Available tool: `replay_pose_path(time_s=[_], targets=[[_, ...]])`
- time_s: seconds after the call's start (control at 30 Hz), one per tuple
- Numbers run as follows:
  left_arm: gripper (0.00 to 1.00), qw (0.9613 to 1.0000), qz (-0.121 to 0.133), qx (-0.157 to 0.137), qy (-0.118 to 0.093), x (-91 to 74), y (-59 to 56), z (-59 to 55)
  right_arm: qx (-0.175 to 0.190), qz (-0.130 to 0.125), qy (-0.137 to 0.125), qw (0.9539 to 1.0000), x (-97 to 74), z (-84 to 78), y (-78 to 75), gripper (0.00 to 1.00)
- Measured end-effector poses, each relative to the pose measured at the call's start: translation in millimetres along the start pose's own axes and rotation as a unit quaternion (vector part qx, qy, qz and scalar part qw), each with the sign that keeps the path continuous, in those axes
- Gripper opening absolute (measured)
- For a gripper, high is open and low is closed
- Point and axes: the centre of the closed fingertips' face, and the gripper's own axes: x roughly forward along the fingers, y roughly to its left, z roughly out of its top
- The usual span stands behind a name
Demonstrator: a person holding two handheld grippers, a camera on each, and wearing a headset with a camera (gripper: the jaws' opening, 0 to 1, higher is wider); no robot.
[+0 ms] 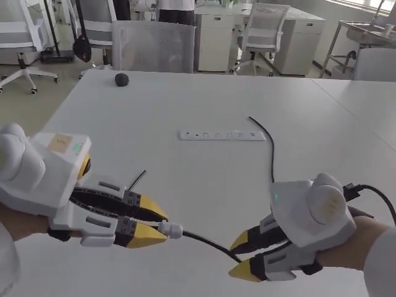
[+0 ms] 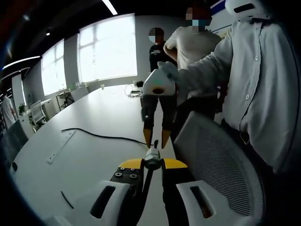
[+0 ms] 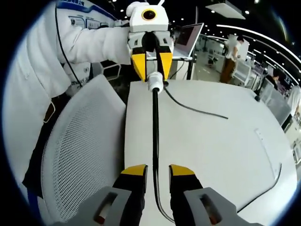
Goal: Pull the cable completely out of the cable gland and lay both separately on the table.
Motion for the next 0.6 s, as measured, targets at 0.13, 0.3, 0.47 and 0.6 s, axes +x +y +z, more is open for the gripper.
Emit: replay_pose_path(time_s=[0.13, 0.3, 0.47, 0.6], targets=[[0.14, 1.0000, -0.001, 0.001, 0.002, 1.1, -0.9, -0.4, -0.021, 0.000, -0.021, 0.9996, -3.5, 28.3, 3.7, 0.15], [0.14, 1.0000, -0.001, 0.002, 0.003, 1.3, -1.5, 0.0, -0.039, -0.001, -0.052, 0.9979, -5.6, 58.8, 6.1, 0.13], [0.14, 1.0000, 0.000, 0.005, 0.005, 1.4, -1.9, 0.2, -0.043, -0.004, -0.071, 0.9965, -7.3, 78.8, 3.8, 0.09], [0.14, 1.0000, 0.000, 0.006, 0.004, 1.8, -1.9, 1.3, -0.048, -0.003, -0.071, 0.9963, -4.8, 82.6, 4.0, 0.07]])
